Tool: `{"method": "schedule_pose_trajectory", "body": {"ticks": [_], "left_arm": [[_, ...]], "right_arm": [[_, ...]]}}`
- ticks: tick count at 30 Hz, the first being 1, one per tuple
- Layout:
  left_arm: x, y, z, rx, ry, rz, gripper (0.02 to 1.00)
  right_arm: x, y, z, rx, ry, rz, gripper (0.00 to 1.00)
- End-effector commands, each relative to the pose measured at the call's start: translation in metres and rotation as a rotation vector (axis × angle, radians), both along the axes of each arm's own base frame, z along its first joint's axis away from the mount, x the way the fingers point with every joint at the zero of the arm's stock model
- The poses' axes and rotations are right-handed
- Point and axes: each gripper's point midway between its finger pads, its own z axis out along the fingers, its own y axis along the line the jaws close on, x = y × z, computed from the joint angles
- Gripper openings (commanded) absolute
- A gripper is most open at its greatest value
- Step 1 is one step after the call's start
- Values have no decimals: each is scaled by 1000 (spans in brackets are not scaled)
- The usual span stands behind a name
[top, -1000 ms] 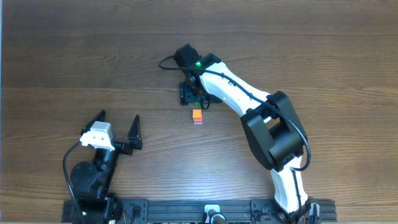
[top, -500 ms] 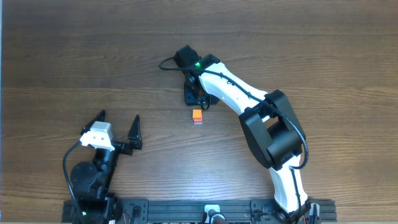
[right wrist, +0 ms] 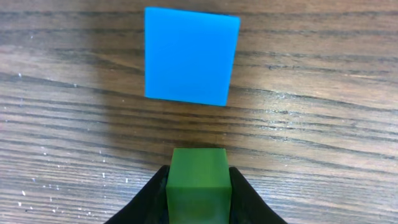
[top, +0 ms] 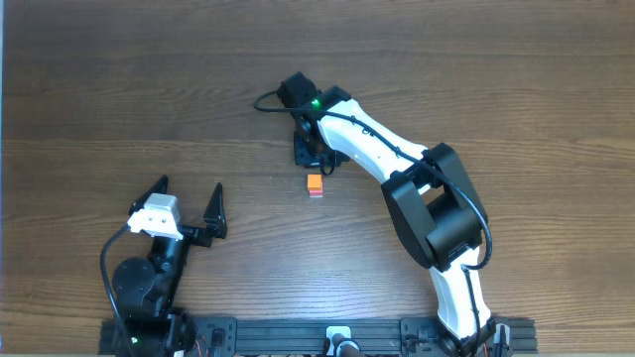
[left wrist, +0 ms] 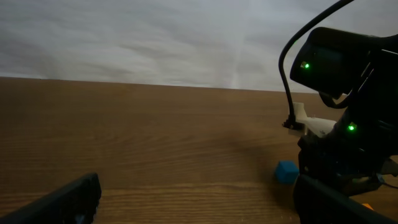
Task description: Stack Cubes
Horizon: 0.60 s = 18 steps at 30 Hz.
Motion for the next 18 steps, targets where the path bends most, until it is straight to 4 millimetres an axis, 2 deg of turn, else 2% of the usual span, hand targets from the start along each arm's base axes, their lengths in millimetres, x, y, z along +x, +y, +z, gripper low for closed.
{"method": "schedule_pose_trajectory", "body": {"ticks": [1, 7, 14, 18], "left_arm": [[0, -1, -2, 14, -1, -4, 1000], [0, -1, -2, 14, -2, -4, 1000], [0, -1, -2, 14, -2, -4, 1000], [0, -1, -2, 14, -2, -4, 1000]], "right_arm": [[4, 3, 0, 0, -7, -2, 218], [4, 5, 1, 9, -6, -1, 150], [6, 9, 11, 19, -2, 0, 14], [8, 10, 24, 19, -3, 0, 12]]}}
